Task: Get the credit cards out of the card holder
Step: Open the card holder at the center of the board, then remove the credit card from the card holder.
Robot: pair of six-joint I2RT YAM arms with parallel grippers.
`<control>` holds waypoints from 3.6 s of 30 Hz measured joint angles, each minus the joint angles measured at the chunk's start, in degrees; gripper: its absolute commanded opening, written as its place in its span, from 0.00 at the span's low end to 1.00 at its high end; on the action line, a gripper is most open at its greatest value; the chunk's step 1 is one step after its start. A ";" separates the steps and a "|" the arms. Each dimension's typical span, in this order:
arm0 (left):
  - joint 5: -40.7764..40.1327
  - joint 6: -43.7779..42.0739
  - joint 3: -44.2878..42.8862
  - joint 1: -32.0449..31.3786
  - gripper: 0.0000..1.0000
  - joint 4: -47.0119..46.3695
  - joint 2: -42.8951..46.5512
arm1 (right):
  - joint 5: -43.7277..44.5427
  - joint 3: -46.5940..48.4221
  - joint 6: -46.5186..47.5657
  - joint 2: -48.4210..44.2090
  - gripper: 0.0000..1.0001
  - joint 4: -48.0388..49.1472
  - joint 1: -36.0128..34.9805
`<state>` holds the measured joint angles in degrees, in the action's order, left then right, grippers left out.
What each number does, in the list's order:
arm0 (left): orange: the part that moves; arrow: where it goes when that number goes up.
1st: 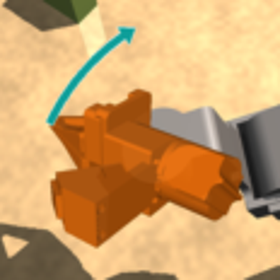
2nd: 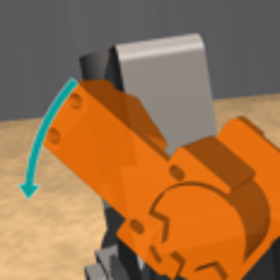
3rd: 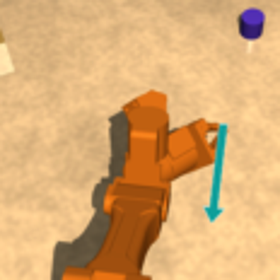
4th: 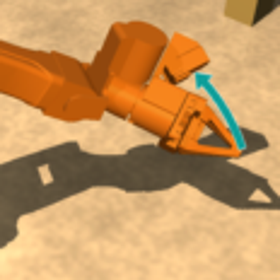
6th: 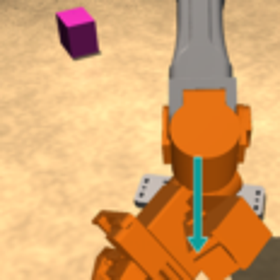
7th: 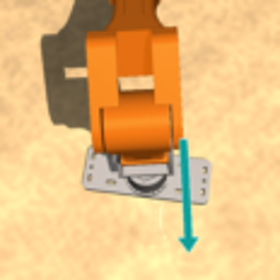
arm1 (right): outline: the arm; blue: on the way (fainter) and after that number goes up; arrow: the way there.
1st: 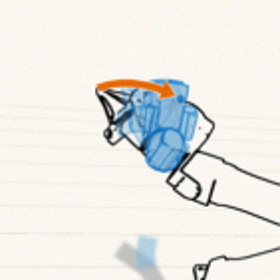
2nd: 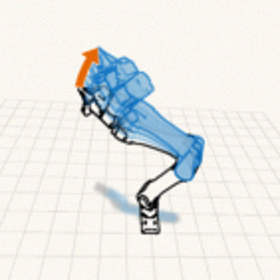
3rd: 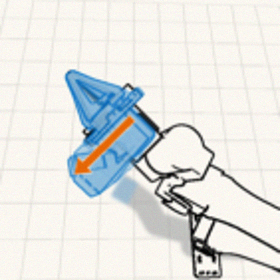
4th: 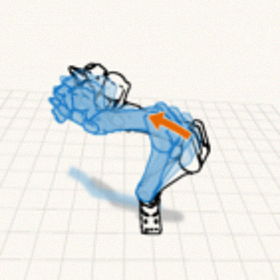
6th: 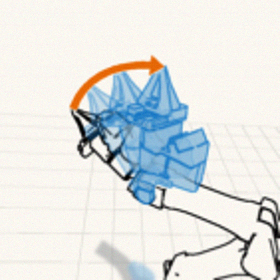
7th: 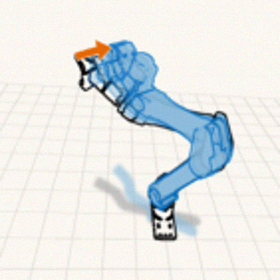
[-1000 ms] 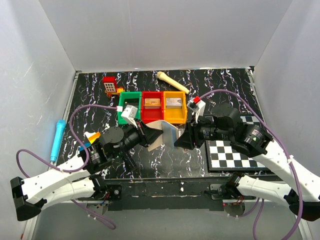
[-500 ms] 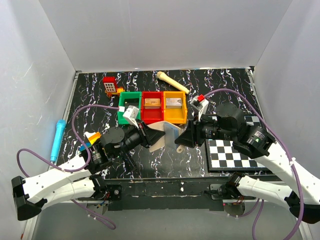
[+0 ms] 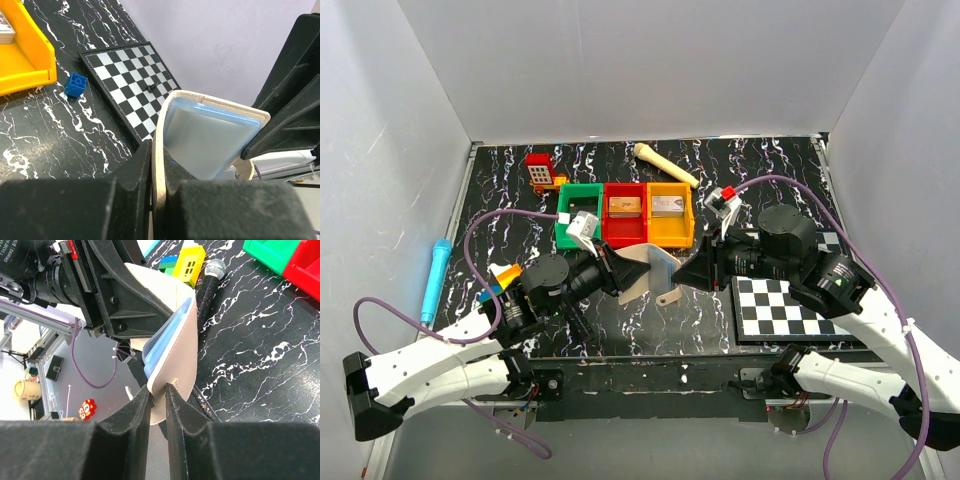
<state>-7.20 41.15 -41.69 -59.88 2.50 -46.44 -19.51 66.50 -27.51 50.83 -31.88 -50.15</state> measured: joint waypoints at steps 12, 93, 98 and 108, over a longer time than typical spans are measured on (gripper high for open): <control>1.51 0.02 0.02 0.00 0.00 -1.27 -0.66 | -0.15 0.00 -0.59 0.66 0.39 0.35 0.33; 4.63 1.90 2.73 0.00 0.71 -5.57 -1.44 | 4.59 -0.26 -0.81 2.51 0.01 -5.35 1.29; 4.61 1.86 2.69 0.00 0.73 -5.46 -1.46 | 4.83 -0.26 -0.81 2.60 0.01 -5.40 1.29; 4.37 1.88 1.03 0.00 0.76 -3.72 -4.76 | 5.49 0.70 -0.83 4.22 0.01 -6.23 1.29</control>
<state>-2.83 43.03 -40.66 -59.88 -1.21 -51.20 -14.02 67.20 -28.34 55.05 -38.11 -48.86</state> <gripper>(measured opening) 0.745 0.129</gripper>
